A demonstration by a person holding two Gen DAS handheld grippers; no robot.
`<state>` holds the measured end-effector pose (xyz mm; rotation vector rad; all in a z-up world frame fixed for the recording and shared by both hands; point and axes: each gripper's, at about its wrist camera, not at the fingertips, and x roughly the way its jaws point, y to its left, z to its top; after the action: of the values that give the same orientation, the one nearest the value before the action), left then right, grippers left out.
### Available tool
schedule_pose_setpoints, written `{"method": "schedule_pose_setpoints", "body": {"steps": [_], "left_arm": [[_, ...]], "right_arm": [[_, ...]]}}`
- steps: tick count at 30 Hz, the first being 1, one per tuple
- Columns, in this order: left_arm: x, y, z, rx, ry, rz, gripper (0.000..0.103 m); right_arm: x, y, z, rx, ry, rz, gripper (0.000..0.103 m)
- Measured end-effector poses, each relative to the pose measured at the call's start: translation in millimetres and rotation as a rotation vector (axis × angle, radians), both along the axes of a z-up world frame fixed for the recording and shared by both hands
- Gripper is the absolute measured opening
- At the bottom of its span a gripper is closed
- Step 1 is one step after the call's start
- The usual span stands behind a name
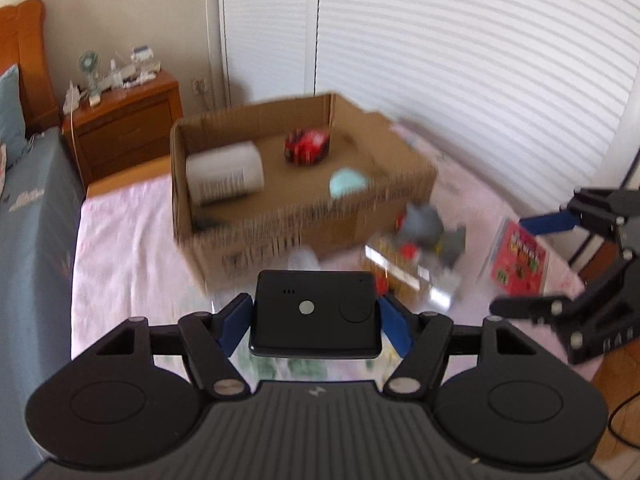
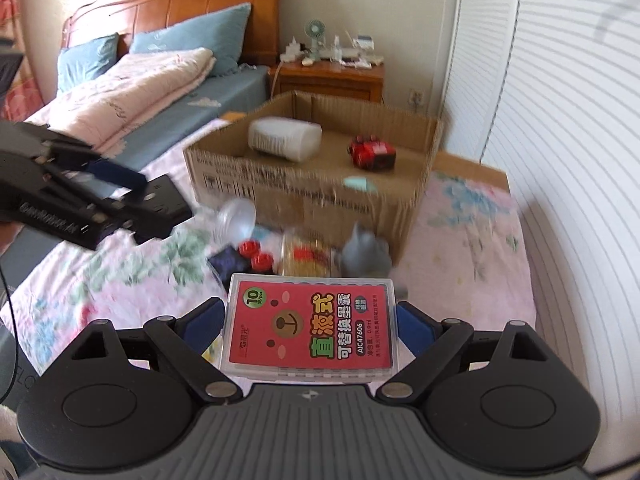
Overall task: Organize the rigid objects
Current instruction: 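Lift power bank with left tool while right tool grasps the red card pack, then lower power bank with left tool and card pack with right tool into box, release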
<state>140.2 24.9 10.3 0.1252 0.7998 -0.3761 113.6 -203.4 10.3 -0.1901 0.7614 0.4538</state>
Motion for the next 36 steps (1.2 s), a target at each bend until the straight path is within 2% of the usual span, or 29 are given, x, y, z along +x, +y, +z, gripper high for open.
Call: {"method": "schedule_pose_setpoints", "body": {"steps": [7,13,14,15,17,19,23,30,36], "left_arm": [[54,-15,19,0.010,-0.060,0.024,0.069],[93,-23,7,0.019,-0.061,0.067,0.069],[97,-24,3,0.010,-0.060,0.064,0.070],[100,-25,0,0.000,-0.058,0.058,0.081],[102,-24,-4,-0.004,-0.063,0.084,0.094],[98,-22,-5,-0.007,-0.082,0.106,0.094],[82,-14,-4,-0.017,-0.066,0.097,0.095],[36,-8,-2,0.053,-0.086,0.078,0.099],[-11,0,-6,0.060,-0.110,0.102,0.100]], "right_arm": [[25,6,22,0.006,-0.031,0.009,0.094],[39,7,28,0.001,-0.042,-0.002,0.094],[41,6,28,0.003,-0.041,-0.003,0.094],[42,6,28,0.002,-0.041,-0.005,0.094],[44,6,27,-0.002,-0.041,-0.007,0.094],[44,5,28,-0.002,-0.043,-0.006,0.094],[46,4,29,-0.006,-0.044,-0.008,0.094],[62,4,35,0.009,-0.041,-0.015,0.094],[92,14,44,0.022,-0.033,-0.035,0.094]]}}
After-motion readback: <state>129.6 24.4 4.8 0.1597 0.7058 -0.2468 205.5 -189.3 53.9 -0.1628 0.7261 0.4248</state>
